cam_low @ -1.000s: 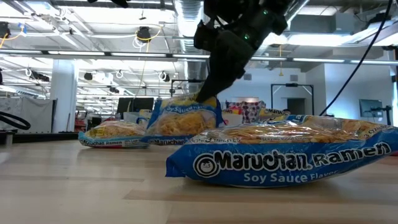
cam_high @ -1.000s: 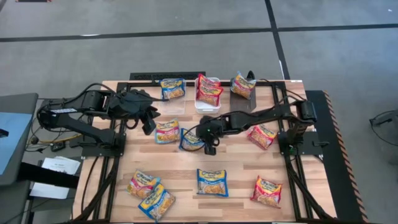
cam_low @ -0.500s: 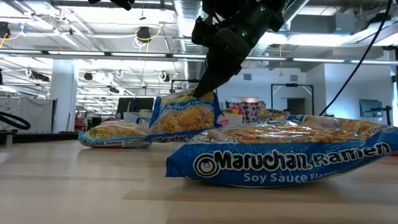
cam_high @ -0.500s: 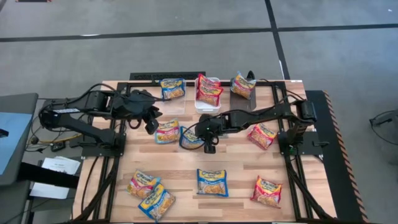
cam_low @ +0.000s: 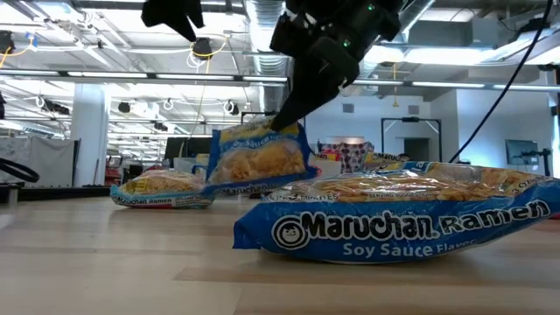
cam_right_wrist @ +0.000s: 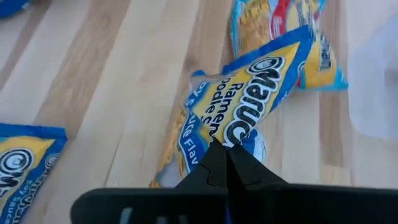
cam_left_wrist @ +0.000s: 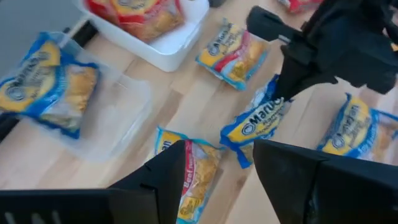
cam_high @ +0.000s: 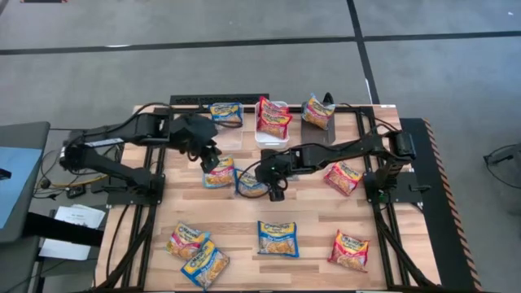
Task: Sort Maruchan noodles
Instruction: Put the blue noodle pack into the transparent bin
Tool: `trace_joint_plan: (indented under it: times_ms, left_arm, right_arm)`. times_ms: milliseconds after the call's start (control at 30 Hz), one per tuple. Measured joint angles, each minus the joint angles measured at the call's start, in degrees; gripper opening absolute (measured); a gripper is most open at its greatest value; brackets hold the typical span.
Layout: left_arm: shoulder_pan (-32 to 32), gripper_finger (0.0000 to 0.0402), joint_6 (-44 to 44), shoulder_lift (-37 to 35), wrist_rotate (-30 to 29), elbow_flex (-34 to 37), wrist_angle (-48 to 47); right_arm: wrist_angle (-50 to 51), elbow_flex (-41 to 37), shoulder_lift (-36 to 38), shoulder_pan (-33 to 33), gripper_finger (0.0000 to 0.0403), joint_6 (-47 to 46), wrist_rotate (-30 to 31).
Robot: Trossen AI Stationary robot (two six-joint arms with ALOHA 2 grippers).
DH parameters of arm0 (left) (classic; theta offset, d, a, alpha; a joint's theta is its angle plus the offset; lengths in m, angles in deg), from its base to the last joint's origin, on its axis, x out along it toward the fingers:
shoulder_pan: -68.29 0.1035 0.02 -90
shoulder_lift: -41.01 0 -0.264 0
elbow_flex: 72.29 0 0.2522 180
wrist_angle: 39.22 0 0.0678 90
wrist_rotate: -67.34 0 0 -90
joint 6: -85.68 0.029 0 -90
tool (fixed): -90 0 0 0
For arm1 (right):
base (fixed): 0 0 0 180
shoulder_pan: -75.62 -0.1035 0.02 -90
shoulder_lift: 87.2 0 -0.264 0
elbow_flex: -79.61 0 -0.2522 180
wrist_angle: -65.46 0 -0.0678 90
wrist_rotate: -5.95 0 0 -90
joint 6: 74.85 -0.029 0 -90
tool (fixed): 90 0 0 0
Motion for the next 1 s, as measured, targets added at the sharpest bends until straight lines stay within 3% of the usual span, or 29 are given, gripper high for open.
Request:
trace_joint_plan:
  times_ms: [167,367,700,1000]
  left_arm:
    - [4.4,0.0176,5.3,2.6,11.6,0.0,3.1]
    - [7.0,0.0176,11.6,5.7,21.0,0.0,4.8]
    - [8.5,0.0176,15.5,10.2,32.1,0.0,4.4]
    - [8.5,0.0176,16.9,13.1,36.8,0.0,4.4]
  right_arm:
    - [3.6,5.2,0.0,-0.2,0.0004,4.8,-0.1]
    - [5.1,9.8,0.0,-0.2,0.0004,9.3,-0.1]
    - [6.7,11.8,0.0,-0.3,0.0004,13.0,0.0]
    - [6.0,11.8,0.0,-1.3,0.0004,13.7,0.0]
